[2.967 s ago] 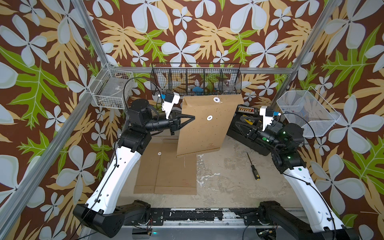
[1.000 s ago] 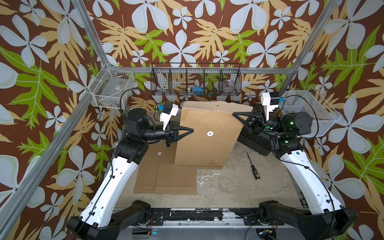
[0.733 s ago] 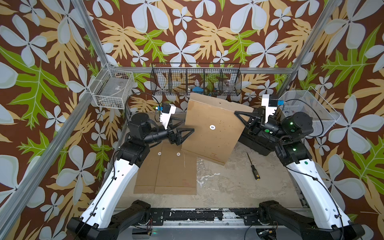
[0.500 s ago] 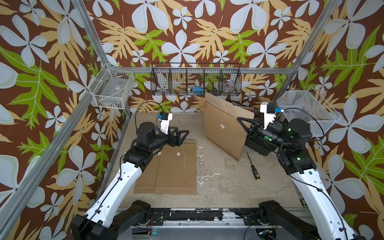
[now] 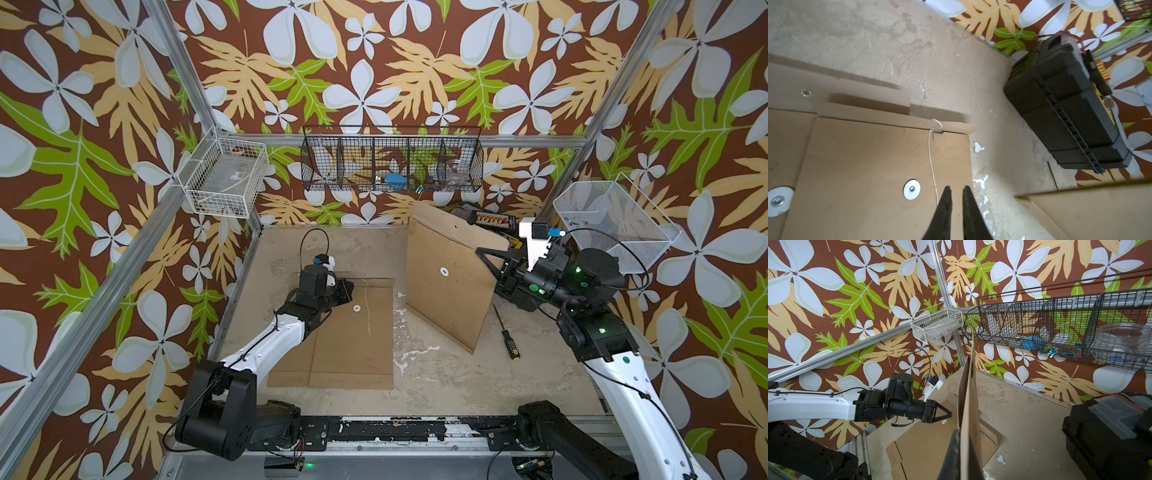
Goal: Open the file bag
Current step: Place the file bag at the file bag.
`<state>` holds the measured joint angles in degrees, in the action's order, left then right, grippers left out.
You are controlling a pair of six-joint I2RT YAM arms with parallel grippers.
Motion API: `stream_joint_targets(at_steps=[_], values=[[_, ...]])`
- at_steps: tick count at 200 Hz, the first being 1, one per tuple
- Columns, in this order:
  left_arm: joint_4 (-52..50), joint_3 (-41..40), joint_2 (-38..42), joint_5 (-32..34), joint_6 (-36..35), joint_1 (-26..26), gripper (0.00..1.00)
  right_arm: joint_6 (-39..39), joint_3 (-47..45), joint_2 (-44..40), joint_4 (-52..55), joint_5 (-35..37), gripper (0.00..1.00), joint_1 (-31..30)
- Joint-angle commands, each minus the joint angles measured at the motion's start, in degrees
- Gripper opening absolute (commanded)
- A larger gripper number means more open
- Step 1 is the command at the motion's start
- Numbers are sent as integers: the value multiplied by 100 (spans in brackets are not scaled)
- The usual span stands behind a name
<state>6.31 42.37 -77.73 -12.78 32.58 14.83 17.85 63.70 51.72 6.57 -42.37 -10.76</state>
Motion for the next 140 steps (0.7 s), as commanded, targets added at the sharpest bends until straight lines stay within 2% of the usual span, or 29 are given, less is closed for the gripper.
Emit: stream_joint_targets(at_steps=[1, 19, 90, 117, 140], values=[[646, 61, -458, 221, 360, -81, 6, 273, -104, -15, -517, -312, 0, -2], [748, 276, -989, 197, 432, -140, 0, 464, -196, 13, -683, -534, 0, -43], [377, 1542, -2463, 178, 263, -256, 0, 493, -297, 7, -626, -483, 0, -552], [362, 1609, -2492, 40, 251, -263, 0, 464, -301, -51, -558, -404, 0, -592], [403, 1352, -1964, -59, 223, -262, 0, 387, -289, -77, -473, -307, 0, -585]])
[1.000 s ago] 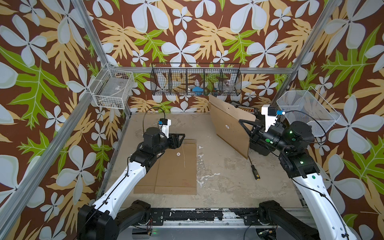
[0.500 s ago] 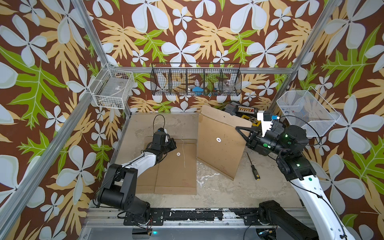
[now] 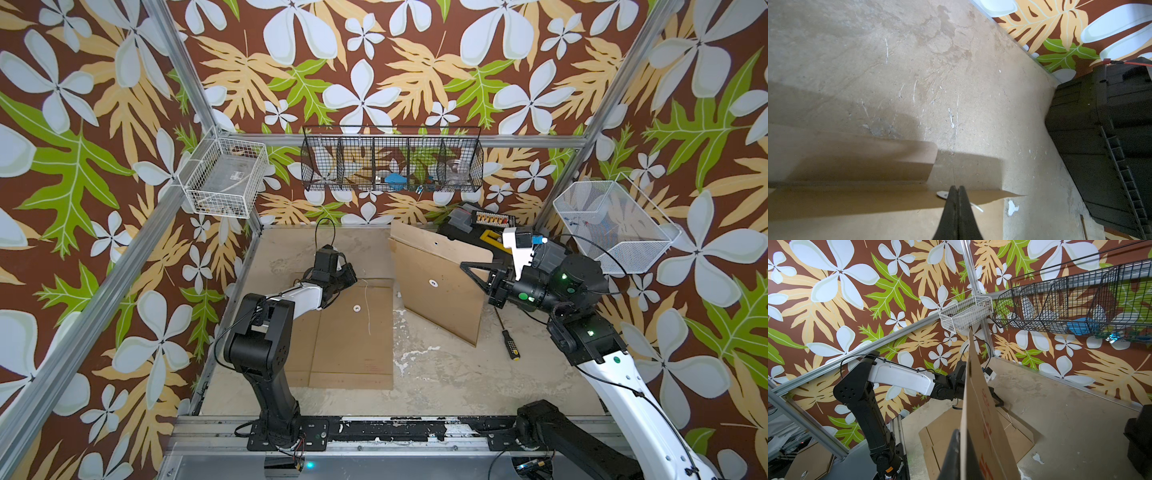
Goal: Open the file bag
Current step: Place the file bag at the file bag.
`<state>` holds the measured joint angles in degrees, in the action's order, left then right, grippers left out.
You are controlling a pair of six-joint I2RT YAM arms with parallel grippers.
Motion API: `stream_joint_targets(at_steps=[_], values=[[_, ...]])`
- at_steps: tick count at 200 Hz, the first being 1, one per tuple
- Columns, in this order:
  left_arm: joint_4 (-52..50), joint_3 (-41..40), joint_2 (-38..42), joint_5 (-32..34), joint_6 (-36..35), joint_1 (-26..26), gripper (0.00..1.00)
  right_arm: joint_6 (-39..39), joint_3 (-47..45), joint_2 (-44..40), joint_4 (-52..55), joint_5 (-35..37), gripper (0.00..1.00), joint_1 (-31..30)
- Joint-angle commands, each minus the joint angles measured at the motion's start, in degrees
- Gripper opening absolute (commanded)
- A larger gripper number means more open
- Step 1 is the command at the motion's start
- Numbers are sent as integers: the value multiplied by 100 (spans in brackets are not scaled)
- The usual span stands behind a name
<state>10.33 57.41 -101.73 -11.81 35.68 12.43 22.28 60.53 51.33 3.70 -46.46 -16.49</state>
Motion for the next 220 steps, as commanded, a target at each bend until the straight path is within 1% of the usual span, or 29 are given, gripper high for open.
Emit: stream_joint_targets(at_steps=[1, 20, 35, 57, 75, 101, 117, 159, 220], values=[[-2, -178, 471, -155, -87, -21, 0, -57, 33, -32, -186, 106, 0, -12], [-46, -550, 1048, -128, -114, -21, 0, -51, 20, 6, -177, 84, 0, -18], [-163, -836, 1301, -38, -113, -19, 0, -44, -18, 26, -201, 37, 0, -14], [-112, -1203, 1320, 34, -61, -24, 0, -3, -12, 102, -274, -187, 0, -91], [-35, -1233, 1125, -56, -30, -21, 0, -108, 108, 227, -201, -329, 0, -368], [-32, -960, 768, -22, -93, -29, 0, -452, 321, 376, 77, -231, 0, -996], [-142, -666, 518, 30, -159, -34, 0, -548, 349, 413, 130, -213, 0, -1223], [-392, 55, -180, 48, -289, -74, 0, -619, 257, 289, 237, -75, 0, -1262], [-460, 546, -872, 11, -280, -128, 0, -777, 221, 122, 528, 39, 0, -1253]])
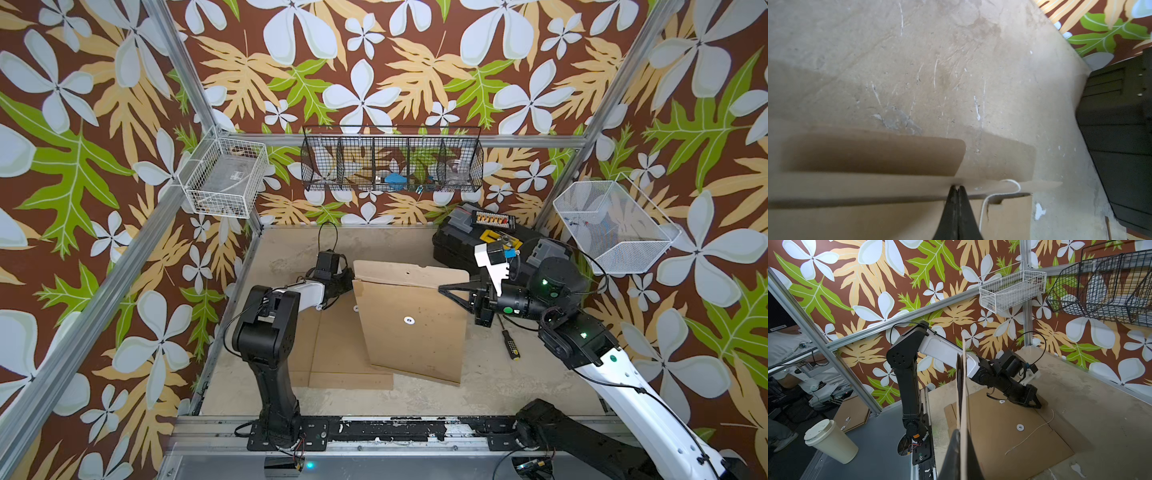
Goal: Open the file bag
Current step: Place the file bag at the file bag.
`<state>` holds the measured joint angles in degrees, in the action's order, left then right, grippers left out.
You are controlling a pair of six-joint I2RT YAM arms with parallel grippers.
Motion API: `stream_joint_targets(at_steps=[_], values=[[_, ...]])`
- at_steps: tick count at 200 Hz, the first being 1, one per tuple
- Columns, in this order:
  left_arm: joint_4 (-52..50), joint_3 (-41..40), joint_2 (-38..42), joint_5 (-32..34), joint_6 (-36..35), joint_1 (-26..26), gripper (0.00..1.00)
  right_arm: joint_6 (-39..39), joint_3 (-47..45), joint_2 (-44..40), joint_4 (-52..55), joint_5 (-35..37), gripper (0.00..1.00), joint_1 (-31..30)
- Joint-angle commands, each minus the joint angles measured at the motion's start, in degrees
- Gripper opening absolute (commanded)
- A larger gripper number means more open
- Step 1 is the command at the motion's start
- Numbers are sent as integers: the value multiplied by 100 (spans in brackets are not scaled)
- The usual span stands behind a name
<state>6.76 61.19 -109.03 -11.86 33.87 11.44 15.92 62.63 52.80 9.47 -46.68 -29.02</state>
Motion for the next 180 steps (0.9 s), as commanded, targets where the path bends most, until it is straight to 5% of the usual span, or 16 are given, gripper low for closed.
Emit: stream_joint_targets(at_steps=[1, 40, 123, 165, 180], values=[[-105, 180, -152, 16, -99, -33, 0, -146, 12, -24, -46, 57, 0, 0], [-300, 536, -464, -10, -158, -60, 0, -202, 13, -23, 133, -82, 0, 0], [-404, 508, -741, -18, -139, -67, 0, 441, -331, -271, -844, -1705, 0, -491], [-430, 510, -723, -1, -147, -72, 0, 77, -660, 84, 282, 1378, 0, -427], [-447, 503, -725, -3, -152, -64, 0, 19, -780, 536, 380, 1861, 0, -277]])
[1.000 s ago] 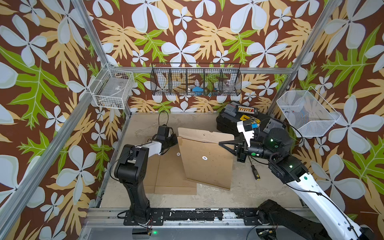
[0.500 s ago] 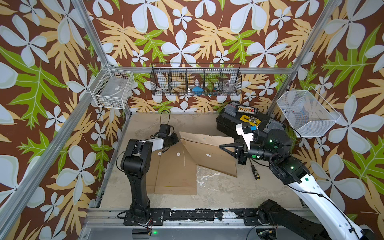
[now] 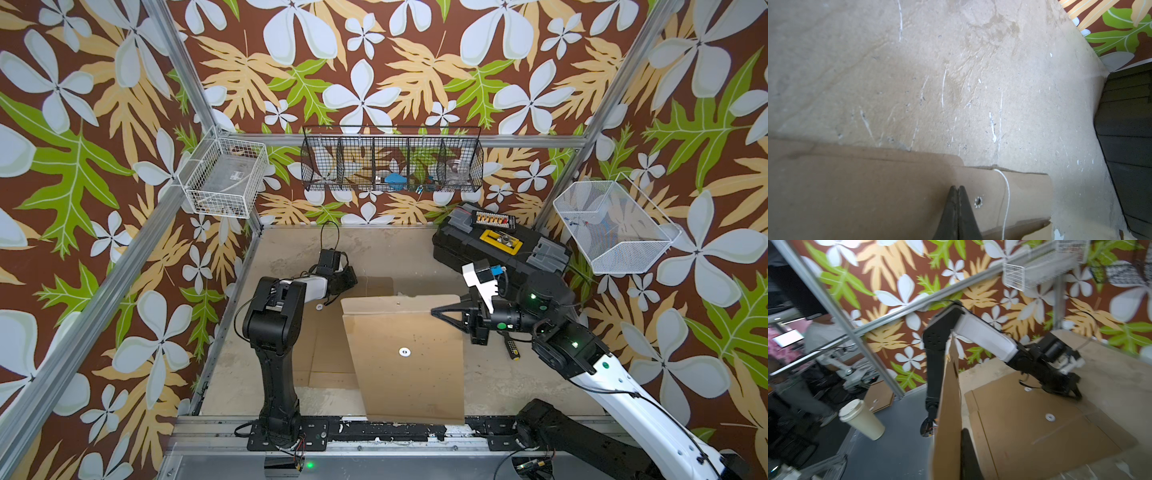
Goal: Open the file bag
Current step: Place the file bag at the file bag.
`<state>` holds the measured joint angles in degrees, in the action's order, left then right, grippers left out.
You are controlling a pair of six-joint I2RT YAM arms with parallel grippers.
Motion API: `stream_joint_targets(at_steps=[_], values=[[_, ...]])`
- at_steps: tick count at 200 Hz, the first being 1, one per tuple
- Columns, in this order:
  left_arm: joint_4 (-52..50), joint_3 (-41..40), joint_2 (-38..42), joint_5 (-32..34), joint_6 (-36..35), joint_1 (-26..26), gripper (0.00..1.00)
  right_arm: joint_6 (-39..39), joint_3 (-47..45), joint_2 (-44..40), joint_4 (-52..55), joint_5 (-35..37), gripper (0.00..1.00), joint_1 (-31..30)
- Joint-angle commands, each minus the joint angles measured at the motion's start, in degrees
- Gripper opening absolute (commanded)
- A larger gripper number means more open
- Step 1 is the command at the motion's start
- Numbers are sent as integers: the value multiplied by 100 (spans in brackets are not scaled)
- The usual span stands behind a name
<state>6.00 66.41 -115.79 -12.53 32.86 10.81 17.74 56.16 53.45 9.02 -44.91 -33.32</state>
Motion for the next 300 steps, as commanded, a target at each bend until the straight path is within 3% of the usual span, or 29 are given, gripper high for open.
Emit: stream_joint_targets(at_steps=[1, 73, 146, 198, 263, 300], values=[[-371, -17, -49, 66, -52, 0, 0, -164, -141, 503, 426, 1699, 0, 170], [-424, -21, -13, 85, -89, -3, 0, -479, 179, 2423, 135, 2195, 0, 727], [-530, 30, 5, 14, -157, -9, 0, -1222, 2012, 4569, 1351, 2984, 0, 862], [-550, 31, 34, -21, -154, -8, 0, -1402, 2712, 5388, 1482, 3236, 0, 871], [-528, -40, 100, 7, -120, -16, 0, -1598, 2908, 5854, 1466, 3574, 0, 870], [-550, -1, 127, -31, -139, -15, 0, -1668, 2936, 5907, 1560, 3671, 34, 868]])
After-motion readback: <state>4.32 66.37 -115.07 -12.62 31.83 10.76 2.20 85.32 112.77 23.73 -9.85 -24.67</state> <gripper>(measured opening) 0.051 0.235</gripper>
